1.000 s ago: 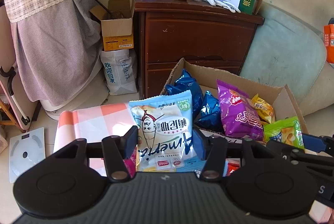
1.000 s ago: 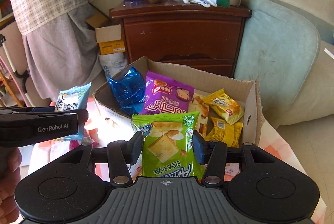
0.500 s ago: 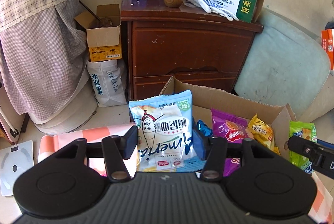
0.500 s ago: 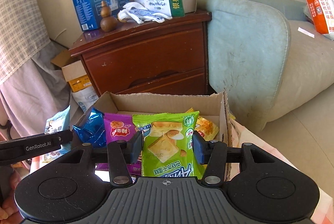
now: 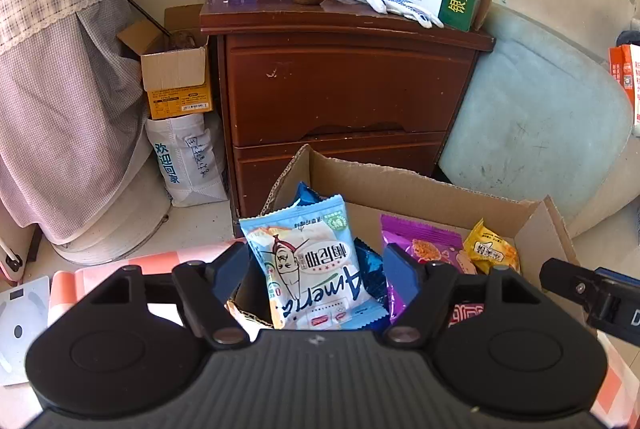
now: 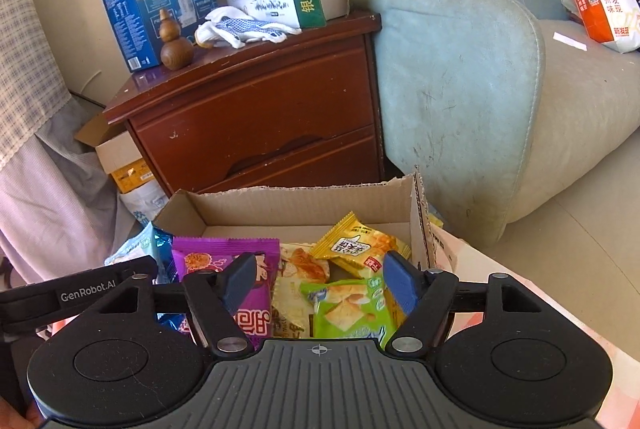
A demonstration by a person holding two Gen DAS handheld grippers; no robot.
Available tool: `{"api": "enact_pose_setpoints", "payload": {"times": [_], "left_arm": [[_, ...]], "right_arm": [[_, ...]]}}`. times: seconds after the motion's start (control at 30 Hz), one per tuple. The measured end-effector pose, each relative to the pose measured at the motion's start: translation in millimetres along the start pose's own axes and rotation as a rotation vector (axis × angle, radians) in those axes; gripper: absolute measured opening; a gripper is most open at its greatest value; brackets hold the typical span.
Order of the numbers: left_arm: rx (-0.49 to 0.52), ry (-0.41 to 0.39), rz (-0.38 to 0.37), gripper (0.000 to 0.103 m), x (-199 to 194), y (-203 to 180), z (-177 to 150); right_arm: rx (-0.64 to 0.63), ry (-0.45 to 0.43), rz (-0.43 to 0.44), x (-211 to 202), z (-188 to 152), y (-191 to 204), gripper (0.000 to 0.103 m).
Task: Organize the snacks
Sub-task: 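Open the left tool over the box while the right tool releases the green packet inside, then close the left tool on the red noodle packet while the right tool grips the silver foil packet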
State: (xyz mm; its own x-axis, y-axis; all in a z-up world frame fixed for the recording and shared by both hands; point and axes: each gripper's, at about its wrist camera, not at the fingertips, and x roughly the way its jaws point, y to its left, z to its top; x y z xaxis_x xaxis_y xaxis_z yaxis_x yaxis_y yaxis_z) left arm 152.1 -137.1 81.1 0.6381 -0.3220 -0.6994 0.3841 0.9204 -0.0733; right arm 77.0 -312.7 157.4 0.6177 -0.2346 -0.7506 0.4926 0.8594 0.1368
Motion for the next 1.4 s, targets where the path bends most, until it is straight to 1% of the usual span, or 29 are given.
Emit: {"api": "enact_pose_setpoints", "payload": {"times": [0.13, 0.27, 0.33, 0.43, 0.53, 0.63, 0.8, 0.93, 1.1, 1.23, 1.33, 1.4], "left_arm": [[0.005, 0.011, 0.002, 0.074, -10.0, 3.3, -7.4], [0.027, 0.047, 0.025, 0.074, -18.3, 5.4, -21.0], [0.030, 0.074, 0.032, 0.074, -22.2, 5.1, -28.7], [0.035, 0.097, 0.018, 0.074, -29.5, 1.9, -39.1], [0.045, 0.123, -0.012, 0.074, -35.3, -6.8, -52.0], [0.062, 0.148, -0.045, 0.074, -36.8, -20.2, -65.6], [0.117, 0.193, -0.078, 0.074, -38.2, -44.0, -88.7], [0.158, 0.207, -0.106, 0.074, -39.5, -61.1, -100.2], [0.202, 0.219, -0.120, 0.074, -37.6, -78.1, -107.5], [0.234, 0.228, -0.126, 0.074, -34.2, -89.3, -113.5], [0.256, 0.234, -0.122, 0.074, -29.0, -95.4, -117.6], [0.261, 0.240, -0.113, 0.074, -25.1, -97.8, -119.5]], "right_arm": [[-0.037, 0.038, -0.009, -5.6, -4.1, -0.9, 0.071], [-0.097, 0.077, -0.028, -11.4, -13.2, 0.0, 0.076], [-0.128, 0.101, -0.033, -14.3, -19.2, -0.1, 0.077], [-0.171, 0.126, -0.032, -19.7, -28.2, -1.5, 0.078], [-0.205, 0.155, -0.041, -26.5, -38.7, -6.0, 0.080], [-0.213, 0.176, -0.060, -32.4, -46.9, -15.3, 0.080], [-0.196, 0.204, -0.066, -42.8, -56.2, -37.6, 0.081], [-0.211, 0.222, -0.086, -47.9, -65.1, -52.4, 0.081], [-0.210, 0.251, -0.108, -52.9, -76.8, -71.0, 0.081], [-0.184, 0.312, -0.114, -54.0, -91.2, -83.5, 0.081], [-0.219, 0.356, -0.119, -53.6, -104.1, -83.0, 0.081], [-0.250, 0.387, -0.120, -51.6, -111.6, -80.6, 0.084]]}}
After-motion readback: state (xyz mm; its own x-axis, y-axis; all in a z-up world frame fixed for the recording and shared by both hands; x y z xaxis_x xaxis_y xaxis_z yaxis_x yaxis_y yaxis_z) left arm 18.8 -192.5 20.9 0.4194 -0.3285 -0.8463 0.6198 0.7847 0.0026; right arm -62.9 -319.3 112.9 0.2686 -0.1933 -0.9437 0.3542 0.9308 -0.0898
